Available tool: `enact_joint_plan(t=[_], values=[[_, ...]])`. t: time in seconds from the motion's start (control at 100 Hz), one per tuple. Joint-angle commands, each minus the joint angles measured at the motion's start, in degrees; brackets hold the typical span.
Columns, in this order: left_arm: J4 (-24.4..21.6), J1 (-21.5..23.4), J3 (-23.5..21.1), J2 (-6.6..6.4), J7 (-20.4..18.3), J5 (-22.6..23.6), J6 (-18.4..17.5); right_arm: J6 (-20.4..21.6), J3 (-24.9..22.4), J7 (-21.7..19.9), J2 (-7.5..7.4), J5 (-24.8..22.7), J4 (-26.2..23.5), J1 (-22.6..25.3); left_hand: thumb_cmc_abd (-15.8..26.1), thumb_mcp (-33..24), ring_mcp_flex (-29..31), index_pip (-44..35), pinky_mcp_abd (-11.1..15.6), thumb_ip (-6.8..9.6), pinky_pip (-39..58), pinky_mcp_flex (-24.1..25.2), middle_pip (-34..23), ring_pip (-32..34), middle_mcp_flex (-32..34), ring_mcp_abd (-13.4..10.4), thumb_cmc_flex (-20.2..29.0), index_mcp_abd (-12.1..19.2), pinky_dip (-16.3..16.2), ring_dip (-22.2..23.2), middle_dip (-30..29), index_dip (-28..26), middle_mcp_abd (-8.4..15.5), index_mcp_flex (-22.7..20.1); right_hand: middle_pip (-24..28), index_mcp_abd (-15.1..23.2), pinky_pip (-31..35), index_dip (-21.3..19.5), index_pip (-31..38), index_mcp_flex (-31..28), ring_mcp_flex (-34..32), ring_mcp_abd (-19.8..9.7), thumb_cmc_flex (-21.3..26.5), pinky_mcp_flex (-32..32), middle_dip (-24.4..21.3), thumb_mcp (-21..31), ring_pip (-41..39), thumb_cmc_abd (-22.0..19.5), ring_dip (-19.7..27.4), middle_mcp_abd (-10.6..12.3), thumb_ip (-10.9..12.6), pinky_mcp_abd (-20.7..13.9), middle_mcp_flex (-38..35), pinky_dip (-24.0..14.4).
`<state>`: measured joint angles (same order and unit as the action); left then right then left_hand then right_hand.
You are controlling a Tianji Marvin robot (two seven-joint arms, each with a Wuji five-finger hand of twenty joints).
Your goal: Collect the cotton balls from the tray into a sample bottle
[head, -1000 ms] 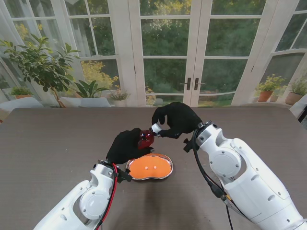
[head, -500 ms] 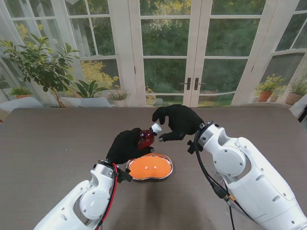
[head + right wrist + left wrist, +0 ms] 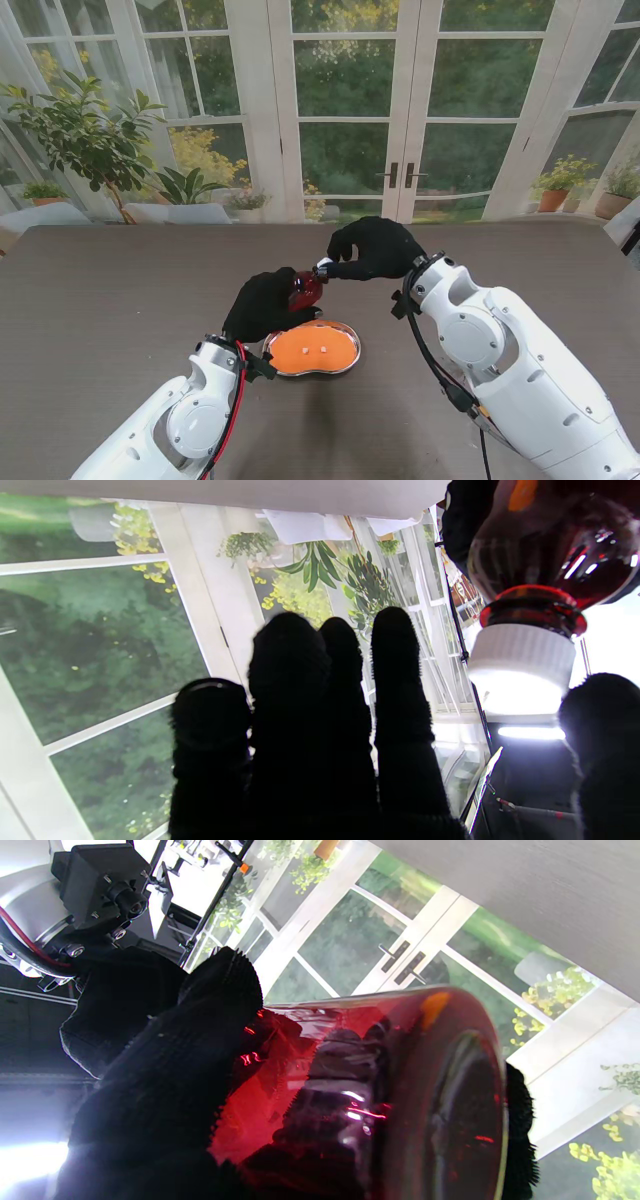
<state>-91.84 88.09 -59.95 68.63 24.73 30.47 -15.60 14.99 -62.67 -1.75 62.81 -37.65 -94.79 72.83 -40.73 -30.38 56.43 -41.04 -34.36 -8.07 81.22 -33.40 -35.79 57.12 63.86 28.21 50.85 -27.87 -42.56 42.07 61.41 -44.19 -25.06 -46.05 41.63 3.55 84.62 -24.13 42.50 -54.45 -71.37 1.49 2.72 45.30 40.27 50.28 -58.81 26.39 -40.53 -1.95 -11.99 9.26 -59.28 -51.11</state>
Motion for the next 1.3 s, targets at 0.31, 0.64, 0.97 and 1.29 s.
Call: enact_joint_plan(t=[0.31,0.64,0.97,1.29], values=[[-0.1,0.0,0.0,0.33,-0.8,-0.1,-0.1,3.7,0.2,-1.8,0.12,3.3,0.5,-0.3,20.7,-15.5,3.1,-20.4,3.4,2.9,2.7,-0.2,-2.2,4.0,3.2,0.4,16.0,12.5,0.1,0.8,0.8,-0.6,4.0,-6.3,0.5,5.5,2.8,-2.1,1.2,-3.5,-2.8,-0.4,6.7,-0.1,1.0,14.8,-0.4,5.5,-0.9,1.5,-0.6,-0.4,-2.2,-0.4],[-0.1,0.0,0.0,0.32,-0.8,-0.2,0.0,6.6,0.4,-1.7,0.32,6.0,1.9,-0.6,20.8,-15.5,3.0,-20.4,3.4,2.89,2.6,-0.1,-2.2,3.9,3.1,0.5,16.0,12.6,0.1,0.8,0.8,-0.6,3.9,-6.3,1.1,6.4,2.0,5.5,6.8,3.2,-2.6,-1.8,14.3,-0.2,0.7,20.9,0.2,20.8,-0.7,2.0,-7.9,-0.8,-1.0,0.2],[-0.1,0.1,-0.1,0.29,-1.0,-0.2,-0.1,8.8,0.9,1.0,0.67,4.4,3.0,-0.9,20.7,-15.5,3.0,-20.4,3.3,2.89,2.6,-0.1,-2.1,3.9,3.1,0.5,16.1,12.6,0.1,0.8,0.9,-0.6,3.9,-6.2,1.6,5.2,1.8,8.1,11.1,3.2,-4.1,-3.9,22.2,1.9,1.9,27.0,0.0,33.5,-0.8,2.8,-10.5,-1.7,-2.1,1.5],[-0.2,0.1,-0.1,0.27,-1.1,-0.2,-0.1,9.5,0.8,1.4,0.62,3.3,3.2,-1.0,20.8,-15.4,3.0,-20.4,3.3,2.87,2.6,-0.1,-2.1,4.0,3.1,0.4,16.1,12.6,0.1,0.8,0.9,-0.5,4.0,-6.3,0.9,2.3,1.2,0.6,3.4,6.6,-2.3,-4.3,13.8,0.9,0.2,28.3,1.4,37.2,-0.5,3.5,-1.2,-2.9,1.4,1.8]])
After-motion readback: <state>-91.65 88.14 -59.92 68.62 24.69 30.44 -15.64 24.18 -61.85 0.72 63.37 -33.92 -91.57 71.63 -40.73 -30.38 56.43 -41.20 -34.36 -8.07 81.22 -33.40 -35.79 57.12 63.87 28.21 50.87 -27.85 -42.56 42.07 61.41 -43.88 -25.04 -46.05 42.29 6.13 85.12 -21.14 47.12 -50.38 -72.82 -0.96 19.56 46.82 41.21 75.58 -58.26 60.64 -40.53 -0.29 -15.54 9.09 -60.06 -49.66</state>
